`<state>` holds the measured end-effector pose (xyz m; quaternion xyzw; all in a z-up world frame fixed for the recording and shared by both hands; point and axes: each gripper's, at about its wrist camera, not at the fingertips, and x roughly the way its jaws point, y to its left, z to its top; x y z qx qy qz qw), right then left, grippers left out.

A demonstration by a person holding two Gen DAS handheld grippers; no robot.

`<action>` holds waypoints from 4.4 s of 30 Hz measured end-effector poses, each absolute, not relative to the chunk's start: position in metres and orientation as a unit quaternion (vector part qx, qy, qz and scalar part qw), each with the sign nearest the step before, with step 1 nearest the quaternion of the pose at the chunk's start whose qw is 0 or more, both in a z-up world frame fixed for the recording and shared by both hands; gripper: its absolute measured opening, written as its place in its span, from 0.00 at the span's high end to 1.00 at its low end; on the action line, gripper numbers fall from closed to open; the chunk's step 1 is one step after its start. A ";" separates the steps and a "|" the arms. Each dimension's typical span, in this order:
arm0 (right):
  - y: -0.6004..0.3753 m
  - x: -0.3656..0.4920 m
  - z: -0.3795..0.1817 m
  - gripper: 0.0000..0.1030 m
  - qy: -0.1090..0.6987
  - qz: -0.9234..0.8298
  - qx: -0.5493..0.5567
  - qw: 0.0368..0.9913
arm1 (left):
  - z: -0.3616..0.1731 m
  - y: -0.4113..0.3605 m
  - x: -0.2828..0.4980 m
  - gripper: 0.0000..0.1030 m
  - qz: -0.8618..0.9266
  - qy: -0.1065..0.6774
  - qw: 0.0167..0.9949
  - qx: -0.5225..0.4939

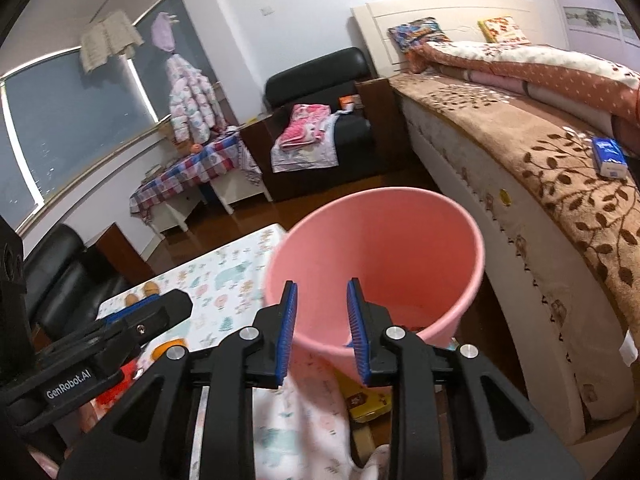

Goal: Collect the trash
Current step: 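Move both open tools back toward the remaining items on the table, then grasp the white plastic bag with the left tool while the right tool grasps the pink-blue cloth, then carry the white bag and pink-blue cloth over the pink bucket with both tools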

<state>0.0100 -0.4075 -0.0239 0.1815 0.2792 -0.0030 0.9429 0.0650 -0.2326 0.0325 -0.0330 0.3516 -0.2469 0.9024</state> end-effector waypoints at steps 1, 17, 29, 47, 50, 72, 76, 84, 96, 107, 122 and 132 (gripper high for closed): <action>-0.401 0.008 -0.023 0.75 0.280 0.002 0.179 0.943 | 0.035 -0.226 0.062 0.52 -0.244 0.349 0.904 -0.035; -0.317 -0.010 -0.024 0.75 0.305 0.075 0.142 0.939 | 0.041 -0.087 0.016 0.51 -0.155 0.340 0.927 -0.038; -0.273 0.002 -0.040 0.75 0.346 0.125 0.110 0.923 | 0.000 0.023 -0.006 0.47 -0.068 0.403 0.911 -0.056; -0.241 0.016 -0.058 0.75 0.390 0.168 0.088 0.901 | -0.038 0.012 0.001 0.68 -0.114 0.450 0.884 -0.052; -0.234 0.020 -0.062 0.75 0.399 0.179 0.086 0.895 | -0.035 0.018 0.001 0.71 -0.086 0.435 0.895 -0.042; -0.206 0.044 -0.087 0.85 0.449 0.199 0.065 0.869 | -0.030 0.054 0.010 0.71 -0.022 0.417 0.904 -0.090; -0.214 0.040 -0.083 0.88 0.439 0.193 0.066 0.875 | -0.025 0.054 0.009 0.71 -0.021 0.410 0.907 -0.088; -0.237 0.035 -0.075 0.88 0.418 0.172 0.087 0.888 | -0.012 0.051 0.009 0.71 -0.020 0.396 0.914 -0.090; -0.250 0.023 -0.060 0.88 0.376 0.166 0.086 0.908 | 0.002 0.045 0.005 0.71 -0.017 0.378 0.921 -0.097; -0.263 0.015 -0.049 0.88 0.342 0.159 0.087 0.922 | 0.014 0.029 0.010 0.71 -0.028 0.363 0.925 -0.107; -0.291 0.008 -0.035 0.88 0.301 0.136 0.109 0.938 | 0.035 -0.022 0.028 0.71 -0.077 0.341 0.932 -0.095; -0.328 0.007 -0.024 0.88 0.275 0.094 0.134 0.947 | 0.049 -0.069 0.039 0.71 -0.124 0.328 0.933 -0.080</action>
